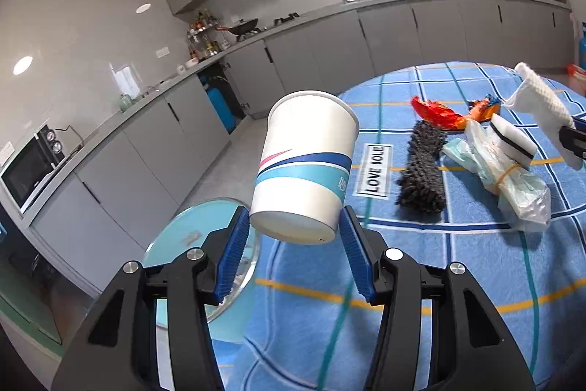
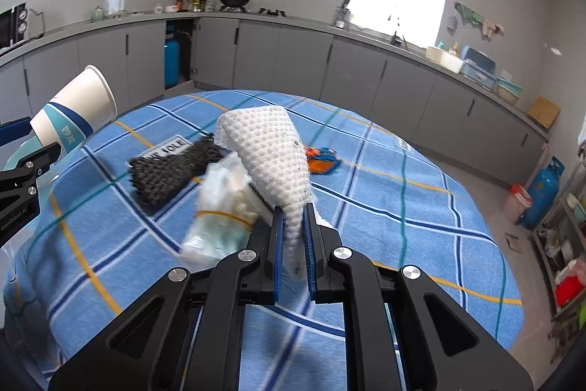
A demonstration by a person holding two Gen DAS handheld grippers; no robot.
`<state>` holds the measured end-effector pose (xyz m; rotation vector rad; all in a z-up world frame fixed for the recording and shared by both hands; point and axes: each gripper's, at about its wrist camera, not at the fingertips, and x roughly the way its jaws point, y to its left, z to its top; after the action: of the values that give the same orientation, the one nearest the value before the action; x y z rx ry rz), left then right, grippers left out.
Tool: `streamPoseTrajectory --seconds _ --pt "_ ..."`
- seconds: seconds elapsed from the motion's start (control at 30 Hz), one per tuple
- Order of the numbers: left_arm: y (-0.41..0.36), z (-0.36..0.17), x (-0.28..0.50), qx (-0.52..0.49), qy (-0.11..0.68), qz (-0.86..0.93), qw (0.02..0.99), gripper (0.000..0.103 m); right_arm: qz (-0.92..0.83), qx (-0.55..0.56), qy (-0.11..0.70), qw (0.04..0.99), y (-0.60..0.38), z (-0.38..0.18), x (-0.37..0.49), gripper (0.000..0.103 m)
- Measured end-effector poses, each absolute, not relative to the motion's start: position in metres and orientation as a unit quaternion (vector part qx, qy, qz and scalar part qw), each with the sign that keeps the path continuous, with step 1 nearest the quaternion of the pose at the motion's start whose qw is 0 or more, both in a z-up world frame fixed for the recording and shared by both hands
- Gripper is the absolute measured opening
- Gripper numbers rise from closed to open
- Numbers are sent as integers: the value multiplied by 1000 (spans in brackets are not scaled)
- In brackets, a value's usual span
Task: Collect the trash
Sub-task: 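Carry the paper cup and mesh sponge over the light-blue bin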
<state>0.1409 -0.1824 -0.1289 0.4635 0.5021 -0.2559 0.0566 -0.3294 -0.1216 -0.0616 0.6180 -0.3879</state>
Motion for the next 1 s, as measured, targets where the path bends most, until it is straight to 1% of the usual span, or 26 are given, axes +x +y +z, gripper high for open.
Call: streamPoseTrajectory --seconds 0.5,1.0 --pt "-125 -120 145 202 245 -76 945 51 -126 -63 288 947 -268 -102 95 11" --pt "-63 -107 173 185 242 0 952 51 -79 -98 271 954 -213 -87 132 11"
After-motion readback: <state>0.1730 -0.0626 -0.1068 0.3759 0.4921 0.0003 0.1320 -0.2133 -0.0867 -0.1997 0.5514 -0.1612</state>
